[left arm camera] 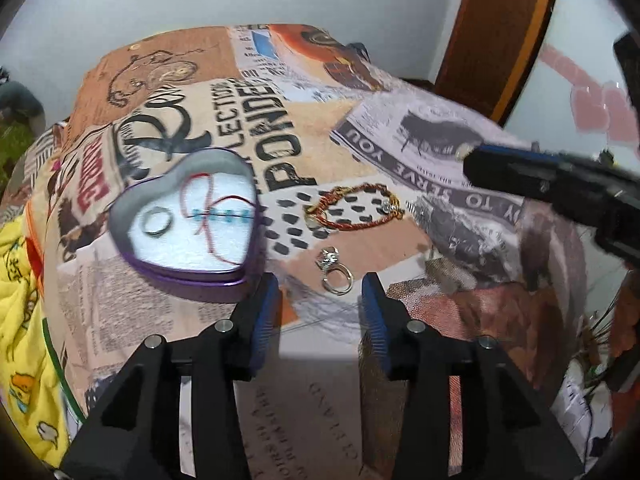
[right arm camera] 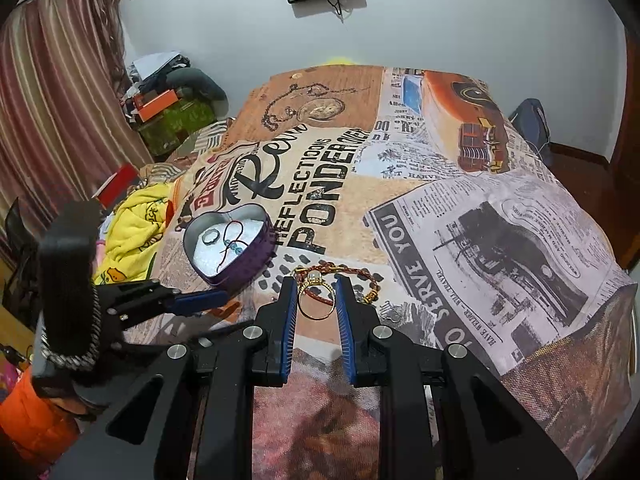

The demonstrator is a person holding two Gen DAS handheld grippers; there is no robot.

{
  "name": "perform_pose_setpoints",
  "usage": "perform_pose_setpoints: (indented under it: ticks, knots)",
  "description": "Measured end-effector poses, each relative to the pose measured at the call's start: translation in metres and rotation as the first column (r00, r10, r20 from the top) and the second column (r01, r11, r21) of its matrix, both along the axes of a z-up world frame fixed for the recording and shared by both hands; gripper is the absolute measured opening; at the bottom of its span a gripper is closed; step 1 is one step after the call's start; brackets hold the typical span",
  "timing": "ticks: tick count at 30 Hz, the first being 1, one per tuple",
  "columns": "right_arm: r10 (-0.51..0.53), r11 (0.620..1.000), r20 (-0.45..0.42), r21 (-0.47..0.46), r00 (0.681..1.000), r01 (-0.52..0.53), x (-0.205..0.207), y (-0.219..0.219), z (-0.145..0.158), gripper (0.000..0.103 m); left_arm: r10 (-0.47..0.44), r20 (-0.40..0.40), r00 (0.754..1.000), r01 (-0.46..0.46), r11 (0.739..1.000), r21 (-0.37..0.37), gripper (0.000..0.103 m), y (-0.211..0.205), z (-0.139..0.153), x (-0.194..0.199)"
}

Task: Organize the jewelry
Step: 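Carry the gold ring and silver ring over the heart tin with both tools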

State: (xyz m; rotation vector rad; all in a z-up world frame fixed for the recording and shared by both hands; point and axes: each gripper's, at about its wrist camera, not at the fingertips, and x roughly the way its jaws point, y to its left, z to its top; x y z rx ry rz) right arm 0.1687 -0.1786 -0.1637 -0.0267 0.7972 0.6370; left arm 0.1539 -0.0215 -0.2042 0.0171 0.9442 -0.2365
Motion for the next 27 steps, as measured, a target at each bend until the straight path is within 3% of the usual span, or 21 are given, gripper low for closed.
perform_pose_setpoints:
  ticks: [5, 8, 10, 12, 17, 20, 27]
  knots:
    - [-0.009, 1.0, -0.003, 0.0, 1.0, 0.009, 0.003, -0.006, -0.001, 0.018, -0.003, -0.023, 1.0, 0.004, 0.999, 0.033, 0.043, -0.012, -0.012, 0.014]
    - [-0.018, 1.0, -0.009, 0.003, 1.0, 0.018, 0.005, -0.011, -0.002, 0.018, 0.012, -0.042, 0.999, -0.012, 1.0, 0.001, 0.043, -0.013, -0.013, 0.022]
    - [-0.022, 1.0, -0.019, 0.01, 1.0, 0.022, 0.006, -0.013, -0.003, 0.018, 0.024, -0.041, 0.999, -0.024, 1.0, -0.001, 0.036, -0.013, -0.014, 0.026]
    - [-0.025, 1.0, -0.022, 0.011, 0.999, 0.026, 0.007, -0.014, -0.005, 0.018, 0.029, -0.035, 0.999, -0.028, 0.999, 0.021, 0.019, -0.015, -0.016, 0.027]
    - [-0.026, 1.0, -0.026, 0.015, 0.999, 0.026, 0.007, -0.016, -0.006, 0.018, 0.033, -0.032, 0.999, -0.033, 0.999, 0.0, 0.019, -0.011, -0.013, 0.025]
    - [-0.021, 1.0, -0.022, 0.015, 1.0, 0.021, 0.007, -0.014, -0.005, 0.018, 0.048, -0.021, 0.999, -0.049, 0.999, -0.018, 0.013, -0.004, -0.008, 0.02]
    - [0.0, 1.0, -0.011, 0.022, 1.0, 0.0, 0.006, -0.002, 0.0, 0.018, 0.072, 0.046, 0.996, -0.071, 0.997, -0.02, 0.013, 0.013, 0.016, 0.003]
